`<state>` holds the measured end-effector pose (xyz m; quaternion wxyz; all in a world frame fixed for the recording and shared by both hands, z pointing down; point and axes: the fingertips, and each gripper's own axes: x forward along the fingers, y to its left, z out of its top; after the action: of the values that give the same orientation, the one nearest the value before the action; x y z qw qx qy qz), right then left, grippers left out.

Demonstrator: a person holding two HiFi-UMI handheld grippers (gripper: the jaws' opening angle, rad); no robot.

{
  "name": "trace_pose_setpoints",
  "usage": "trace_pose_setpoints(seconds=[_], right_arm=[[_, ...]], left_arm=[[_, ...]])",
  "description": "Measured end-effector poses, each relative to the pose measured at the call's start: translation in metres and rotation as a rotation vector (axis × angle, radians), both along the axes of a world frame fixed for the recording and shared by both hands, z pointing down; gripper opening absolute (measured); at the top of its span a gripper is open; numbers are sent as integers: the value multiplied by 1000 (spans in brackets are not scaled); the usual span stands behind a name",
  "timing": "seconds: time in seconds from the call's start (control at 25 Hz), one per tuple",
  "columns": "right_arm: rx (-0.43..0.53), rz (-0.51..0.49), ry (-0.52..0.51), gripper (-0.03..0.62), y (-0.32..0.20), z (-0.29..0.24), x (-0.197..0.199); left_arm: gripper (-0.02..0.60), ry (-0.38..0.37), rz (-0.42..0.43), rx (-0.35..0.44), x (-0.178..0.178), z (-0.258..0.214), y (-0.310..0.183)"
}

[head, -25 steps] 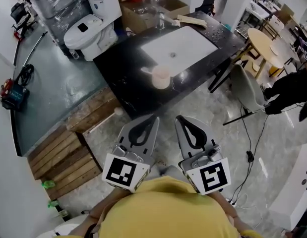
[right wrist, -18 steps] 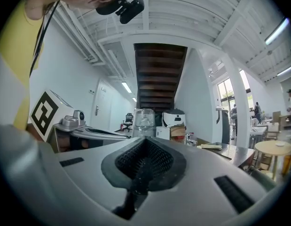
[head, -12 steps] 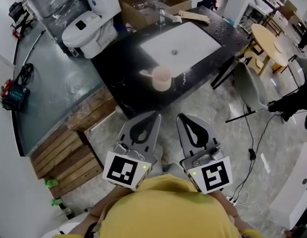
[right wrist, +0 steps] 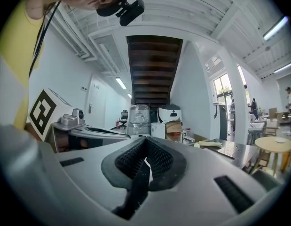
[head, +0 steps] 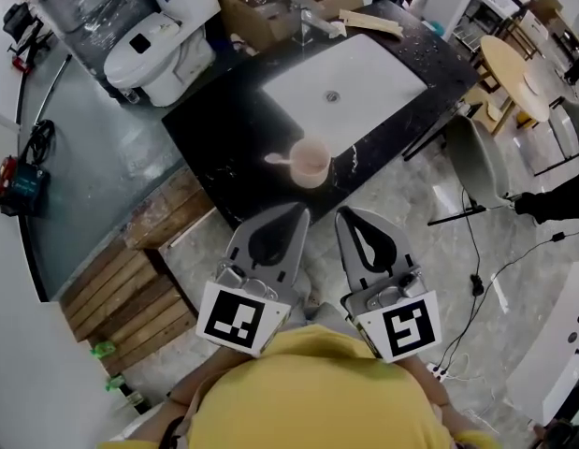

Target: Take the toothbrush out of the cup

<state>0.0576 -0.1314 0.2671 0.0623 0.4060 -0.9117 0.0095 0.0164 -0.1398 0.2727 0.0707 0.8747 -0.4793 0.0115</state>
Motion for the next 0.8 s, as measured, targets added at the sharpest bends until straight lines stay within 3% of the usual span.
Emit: trace_pose_setpoints(seconds=[0.16, 0.8], right_arm=[[3, 30, -29, 17, -26, -1, -9], [-12, 101, 24, 15, -76, 15, -25]], left_arm=[[11, 2, 24, -2, -4, 4, -24], [11, 16, 118, -13, -17, 20, -76]])
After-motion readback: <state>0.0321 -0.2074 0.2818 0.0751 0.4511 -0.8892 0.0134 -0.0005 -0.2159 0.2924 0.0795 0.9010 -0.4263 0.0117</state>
